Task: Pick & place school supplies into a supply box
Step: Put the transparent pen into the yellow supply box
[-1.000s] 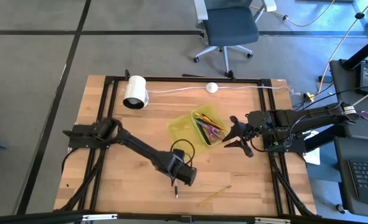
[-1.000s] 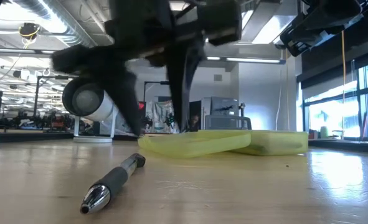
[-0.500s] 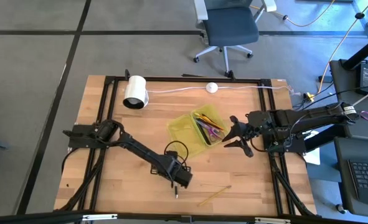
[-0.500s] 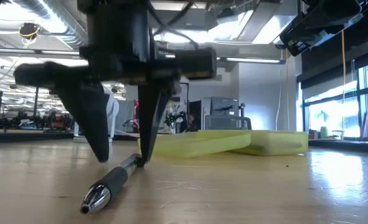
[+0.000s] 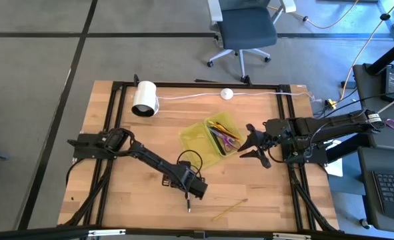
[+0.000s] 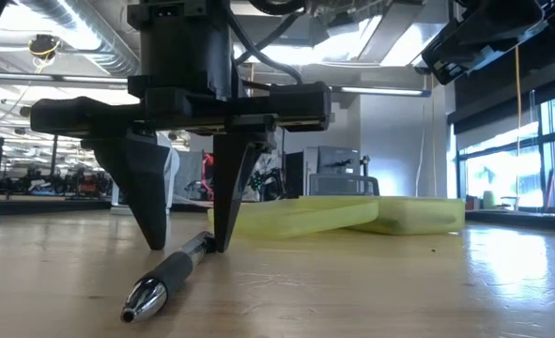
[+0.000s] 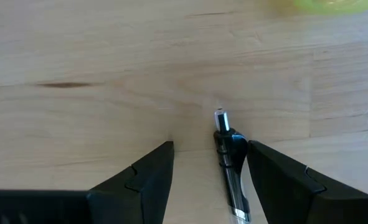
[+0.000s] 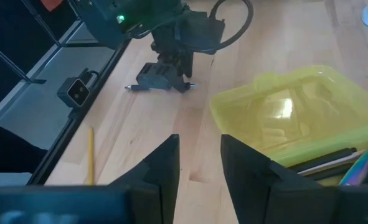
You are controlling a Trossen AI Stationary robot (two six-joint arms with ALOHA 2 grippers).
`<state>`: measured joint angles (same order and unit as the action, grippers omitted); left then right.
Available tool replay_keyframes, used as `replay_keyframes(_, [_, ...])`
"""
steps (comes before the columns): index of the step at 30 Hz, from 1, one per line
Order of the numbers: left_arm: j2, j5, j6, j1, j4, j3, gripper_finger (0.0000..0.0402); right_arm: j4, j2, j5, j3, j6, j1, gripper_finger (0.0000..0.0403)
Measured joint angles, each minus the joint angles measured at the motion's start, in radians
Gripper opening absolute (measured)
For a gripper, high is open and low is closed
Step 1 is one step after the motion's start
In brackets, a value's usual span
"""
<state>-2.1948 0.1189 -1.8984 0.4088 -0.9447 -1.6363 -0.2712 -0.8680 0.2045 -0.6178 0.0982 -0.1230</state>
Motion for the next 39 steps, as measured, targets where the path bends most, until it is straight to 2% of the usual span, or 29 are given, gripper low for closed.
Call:
replay_keyframes(15, [-0.002, -0.032, -0.052, -0.003, 0.002, 0.002, 0.0196, -0.001, 0.0, -0.017, 0.0, -0.003, 0.002, 0.0121])
replay_keyframes(19, [-0.002, -0.081, -0.065, -0.011, 0.002, 0.003, 0.0191, -0.001, 0.0, -0.027, 0.0, 0.0, 0.003, 0.0121])
replay_keyframes(23, [-0.003, -0.088, -0.07, -0.013, 0.002, 0.003, 0.0167, -0.002, 0.0, -0.027, 0.0, -0.001, 0.003, 0.0121])
replay_keyframes(34, [-0.003, -0.073, -0.051, -0.011, 0.008, 0.003, 0.0069, -0.002, 0.0, -0.03, 0.0, -0.002, 0.003, 0.0121])
replay_keyframes(39, [-0.002, -0.036, -0.01, -0.01, 0.007, 0.003, 0.0049, -0.002, 0.0, -0.03, 0.0, -0.002, 0.003, 0.0121])
